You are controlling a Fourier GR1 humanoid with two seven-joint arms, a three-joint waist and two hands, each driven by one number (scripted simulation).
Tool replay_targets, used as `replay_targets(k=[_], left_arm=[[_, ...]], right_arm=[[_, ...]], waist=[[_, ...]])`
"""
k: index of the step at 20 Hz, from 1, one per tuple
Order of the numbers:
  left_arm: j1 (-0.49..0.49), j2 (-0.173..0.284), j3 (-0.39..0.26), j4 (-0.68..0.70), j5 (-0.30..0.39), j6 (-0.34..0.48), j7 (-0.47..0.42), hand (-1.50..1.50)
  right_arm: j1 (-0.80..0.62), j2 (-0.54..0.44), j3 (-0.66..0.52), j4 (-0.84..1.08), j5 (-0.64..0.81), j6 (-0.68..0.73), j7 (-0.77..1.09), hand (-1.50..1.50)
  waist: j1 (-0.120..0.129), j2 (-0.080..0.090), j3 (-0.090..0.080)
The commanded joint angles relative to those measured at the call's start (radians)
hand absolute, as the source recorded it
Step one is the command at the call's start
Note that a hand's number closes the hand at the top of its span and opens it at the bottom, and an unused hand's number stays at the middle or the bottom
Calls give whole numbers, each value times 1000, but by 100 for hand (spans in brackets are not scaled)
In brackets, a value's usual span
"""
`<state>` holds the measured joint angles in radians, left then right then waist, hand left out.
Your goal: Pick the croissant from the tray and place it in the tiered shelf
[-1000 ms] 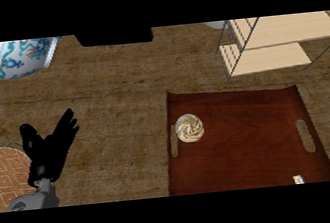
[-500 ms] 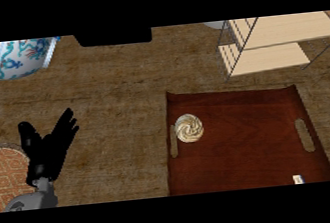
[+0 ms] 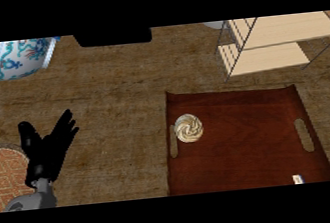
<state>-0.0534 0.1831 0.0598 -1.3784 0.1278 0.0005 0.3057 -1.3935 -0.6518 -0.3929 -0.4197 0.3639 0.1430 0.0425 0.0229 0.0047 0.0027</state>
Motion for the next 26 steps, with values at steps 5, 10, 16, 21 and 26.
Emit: replay_targets(k=[5, 10, 16, 21, 26], left_arm=[[-8, -5, -7, 16, -13, -3, -3, 0], [1, 2, 12, 36, -3, -19, -37, 0], [-37, -14, -12, 4, -18, 8, 27, 0], [8, -16, -16, -27, -6, -14, 15, 0], [-38, 6, 30, 59, 8, -27, -25, 0]], right_arm=[[-40, -78, -144, 47, -117, -73, 47, -150], [-37, -172, -134, 52, -70, -186, 70, -150], [-20, -310, -231, 118, -131, -217, 84, -150], [70, -416, -282, 175, -184, -71, 52, -150], [107, -506, -304, 196, -206, 41, 26, -150]], waist=[[4, 6, -2], [7, 9, -3], [17, 15, -1], [17, 12, 0], [16, 20, 0]])
